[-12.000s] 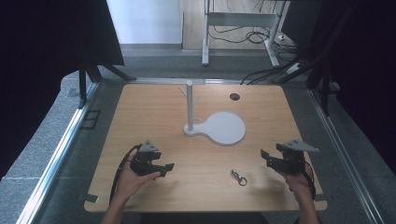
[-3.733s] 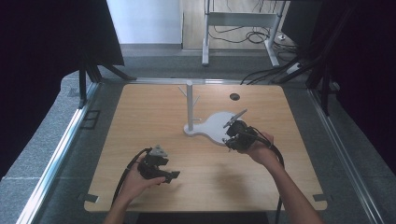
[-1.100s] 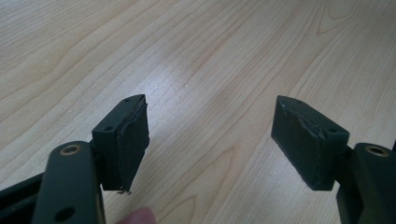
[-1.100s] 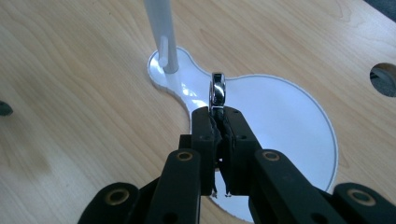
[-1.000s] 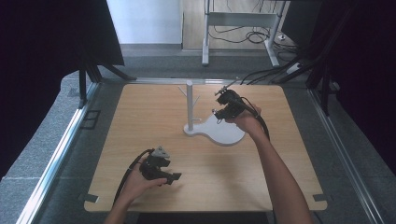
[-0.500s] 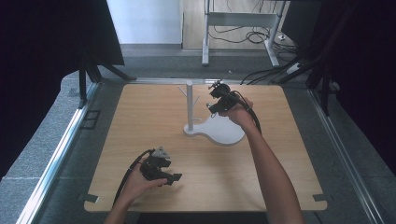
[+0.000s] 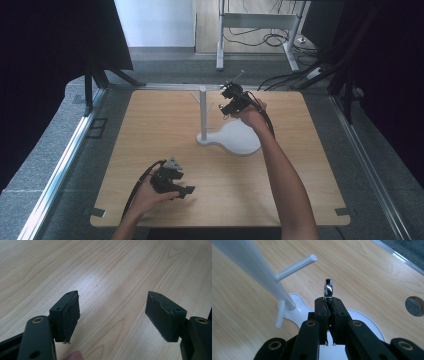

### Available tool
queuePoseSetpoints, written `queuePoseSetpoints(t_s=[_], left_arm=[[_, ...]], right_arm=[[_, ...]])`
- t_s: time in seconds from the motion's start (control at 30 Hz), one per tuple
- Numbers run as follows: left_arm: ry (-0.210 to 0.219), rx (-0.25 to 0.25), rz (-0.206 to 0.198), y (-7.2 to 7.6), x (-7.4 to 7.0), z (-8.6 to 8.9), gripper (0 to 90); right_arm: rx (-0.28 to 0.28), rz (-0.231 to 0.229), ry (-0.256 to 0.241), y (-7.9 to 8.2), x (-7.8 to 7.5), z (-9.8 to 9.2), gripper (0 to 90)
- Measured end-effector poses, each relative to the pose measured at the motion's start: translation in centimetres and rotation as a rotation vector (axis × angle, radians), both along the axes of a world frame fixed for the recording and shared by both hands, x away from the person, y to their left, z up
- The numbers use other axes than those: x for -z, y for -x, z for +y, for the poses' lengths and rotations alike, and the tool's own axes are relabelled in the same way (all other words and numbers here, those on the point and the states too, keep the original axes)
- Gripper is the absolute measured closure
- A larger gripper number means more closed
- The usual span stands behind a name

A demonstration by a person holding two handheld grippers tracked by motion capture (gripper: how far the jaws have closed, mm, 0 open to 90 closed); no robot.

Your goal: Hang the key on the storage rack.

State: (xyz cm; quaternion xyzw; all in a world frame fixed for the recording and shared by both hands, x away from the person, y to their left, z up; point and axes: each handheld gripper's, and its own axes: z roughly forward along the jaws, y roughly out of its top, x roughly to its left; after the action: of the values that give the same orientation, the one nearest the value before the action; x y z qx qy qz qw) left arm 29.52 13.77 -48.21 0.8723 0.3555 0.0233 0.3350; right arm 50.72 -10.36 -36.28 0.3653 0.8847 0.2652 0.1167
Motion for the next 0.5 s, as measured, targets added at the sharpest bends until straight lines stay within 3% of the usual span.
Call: queuePoseSetpoints(t_s=[0.5], left_arm=[[-0.003, 0.005, 0.008, 0.0, 0.2, -0.3, 28.2]], right_arm=[[0.006, -0.016, 0.019, -1.5, -0.5, 0.9, 84.5]])
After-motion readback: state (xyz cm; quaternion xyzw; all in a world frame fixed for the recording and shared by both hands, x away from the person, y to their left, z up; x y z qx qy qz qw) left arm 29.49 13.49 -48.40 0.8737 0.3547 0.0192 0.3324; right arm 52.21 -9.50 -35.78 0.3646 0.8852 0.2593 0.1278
